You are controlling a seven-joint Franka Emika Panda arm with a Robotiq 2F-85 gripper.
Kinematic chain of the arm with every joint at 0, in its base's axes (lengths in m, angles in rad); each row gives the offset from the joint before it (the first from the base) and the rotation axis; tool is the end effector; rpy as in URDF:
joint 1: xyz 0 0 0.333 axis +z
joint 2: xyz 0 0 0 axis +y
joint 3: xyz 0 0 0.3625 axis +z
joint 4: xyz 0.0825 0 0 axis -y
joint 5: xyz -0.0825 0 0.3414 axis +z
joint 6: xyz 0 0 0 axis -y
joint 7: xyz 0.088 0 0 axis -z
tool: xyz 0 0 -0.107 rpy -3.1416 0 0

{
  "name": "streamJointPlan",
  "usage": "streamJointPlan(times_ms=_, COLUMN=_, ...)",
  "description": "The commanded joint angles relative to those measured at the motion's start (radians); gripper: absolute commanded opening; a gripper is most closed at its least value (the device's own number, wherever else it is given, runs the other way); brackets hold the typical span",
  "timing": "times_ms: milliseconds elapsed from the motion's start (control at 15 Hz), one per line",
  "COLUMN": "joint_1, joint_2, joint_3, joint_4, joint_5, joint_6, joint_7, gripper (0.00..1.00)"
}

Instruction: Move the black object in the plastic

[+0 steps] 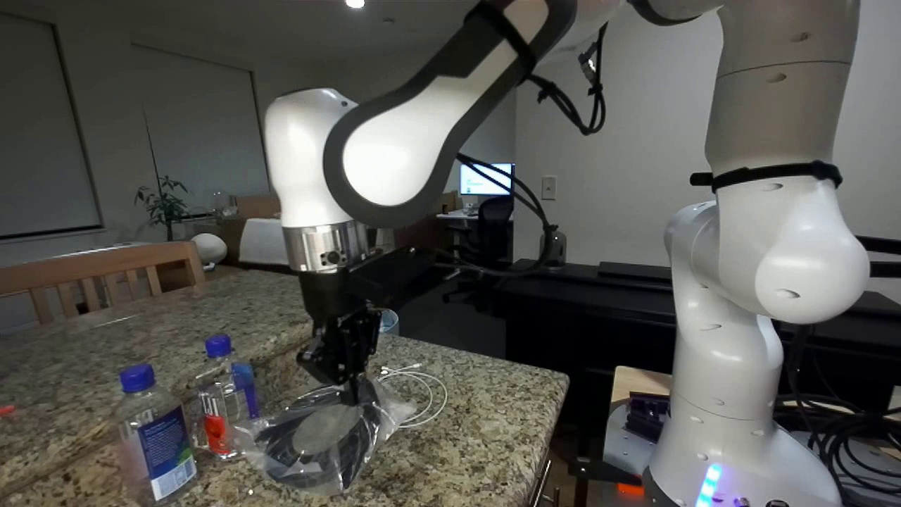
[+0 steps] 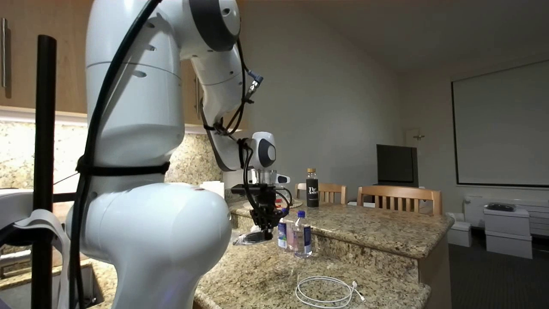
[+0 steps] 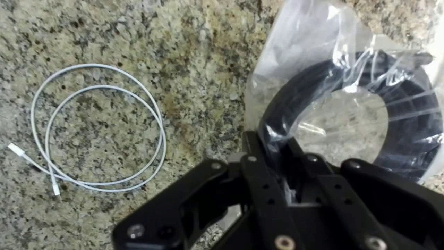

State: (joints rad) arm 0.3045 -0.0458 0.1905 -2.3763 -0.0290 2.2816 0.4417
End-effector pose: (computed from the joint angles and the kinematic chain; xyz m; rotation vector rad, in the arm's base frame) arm 0.3986 0.2151 0.4121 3.0898 0.1118 -0.0477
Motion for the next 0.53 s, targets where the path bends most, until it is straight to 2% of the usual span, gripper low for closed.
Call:
streamJointPlan(times_ms=0, joint_1=-0.029, joint_2=-0.005, joint_3=0.026, joint_4=0.001, joint_5=0.002, joint_6=-0.002, joint_7=-0.002, gripper=0.19)
streamJointPlan(times_ms=200, joint_1=-0.021, joint_2=0.025, joint_3=0.037, joint_4=0.018, joint_5=0.001, joint_6=-0.002, joint_7=0.0, gripper=0.19)
streamJointPlan(times_ms=267, joint_1=-0.02, joint_2=0.03, joint_3=0.037, joint_4=0.019, joint_5=0.001, joint_6=-0.002, joint_7=0.0, gripper=0.11)
streamJointPlan(times_ms=467, joint_1=-0.013, joint_2=0.058, joint_3=0.049, joint_4=0.028, joint_5=-0.059, joint_6=0.036, joint_7=0.095, gripper=0.12)
